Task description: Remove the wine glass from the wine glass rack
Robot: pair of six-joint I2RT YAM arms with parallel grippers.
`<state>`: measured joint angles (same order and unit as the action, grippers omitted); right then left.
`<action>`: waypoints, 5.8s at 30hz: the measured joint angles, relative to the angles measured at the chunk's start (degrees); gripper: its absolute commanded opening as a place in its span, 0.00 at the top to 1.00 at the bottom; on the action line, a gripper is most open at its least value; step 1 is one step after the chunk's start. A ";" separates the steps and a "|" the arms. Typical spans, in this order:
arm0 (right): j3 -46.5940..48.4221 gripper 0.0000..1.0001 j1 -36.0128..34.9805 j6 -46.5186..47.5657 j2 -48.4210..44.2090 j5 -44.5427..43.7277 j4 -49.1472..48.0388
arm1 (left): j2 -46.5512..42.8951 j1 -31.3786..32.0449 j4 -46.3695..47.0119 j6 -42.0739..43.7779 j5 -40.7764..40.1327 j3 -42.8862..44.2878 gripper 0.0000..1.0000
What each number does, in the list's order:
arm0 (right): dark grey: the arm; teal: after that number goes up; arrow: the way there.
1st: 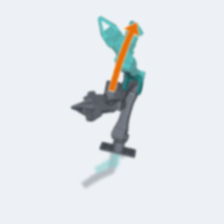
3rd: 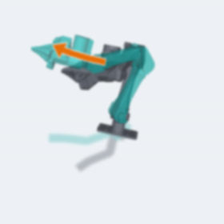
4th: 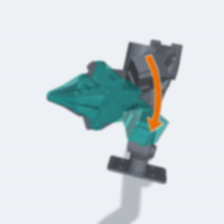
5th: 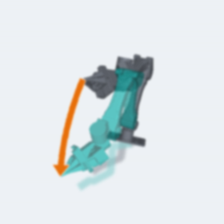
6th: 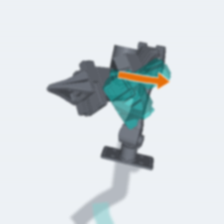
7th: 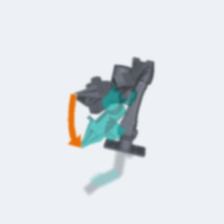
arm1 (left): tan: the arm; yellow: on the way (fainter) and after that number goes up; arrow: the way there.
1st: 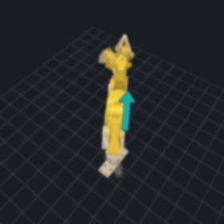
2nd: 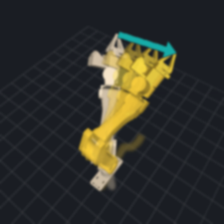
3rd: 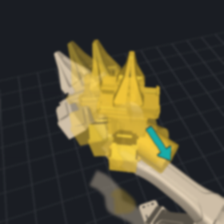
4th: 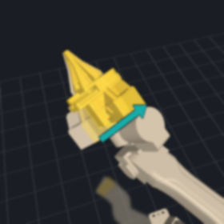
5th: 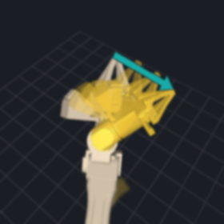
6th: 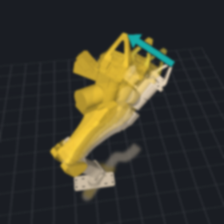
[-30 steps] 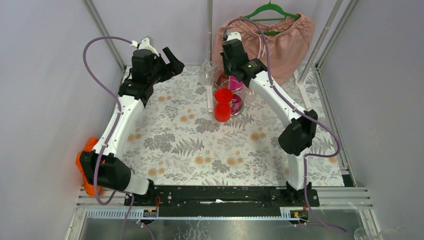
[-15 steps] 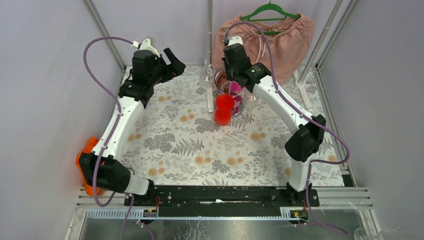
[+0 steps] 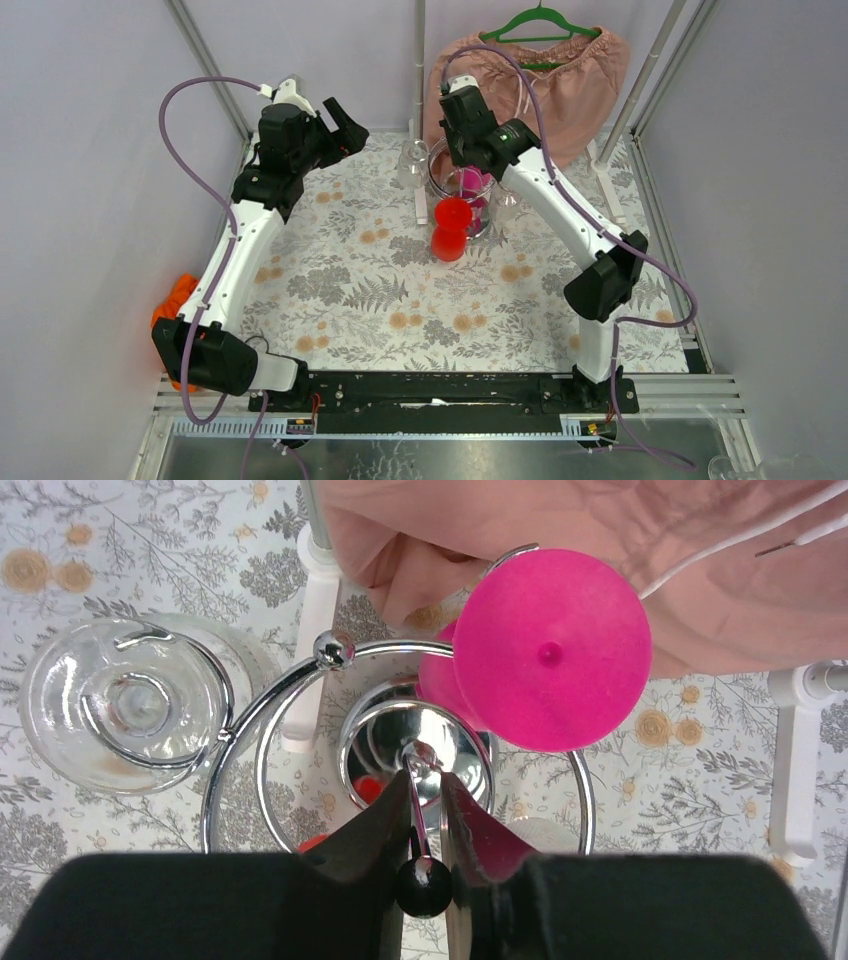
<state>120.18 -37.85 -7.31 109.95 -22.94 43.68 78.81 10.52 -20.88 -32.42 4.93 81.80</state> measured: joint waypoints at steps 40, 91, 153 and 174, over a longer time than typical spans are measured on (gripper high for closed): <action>-9.51 1.00 -6.99 -1.99 -8.31 0.11 4.42 | -1.88 0.37 -0.20 0.50 -0.90 -0.90 0.07; -15.06 0.54 -11.96 -7.28 -13.81 -6.64 -1.77 | -2.71 0.39 -1.64 0.52 -1.42 -1.90 0.07; -59.28 0.40 -42.97 -42.12 -37.64 3.04 5.97 | -13.66 7.80 -6.88 0.68 -6.47 -4.98 0.07; -64.24 0.41 -43.17 -46.84 -25.11 3.96 -6.08 | -17.46 7.82 -7.08 1.79 -8.02 -8.98 0.06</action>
<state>55.94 -81.01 -54.15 84.84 -18.98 37.60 61.34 18.35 -27.97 -30.63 -3.09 72.82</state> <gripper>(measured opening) 0.590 0.940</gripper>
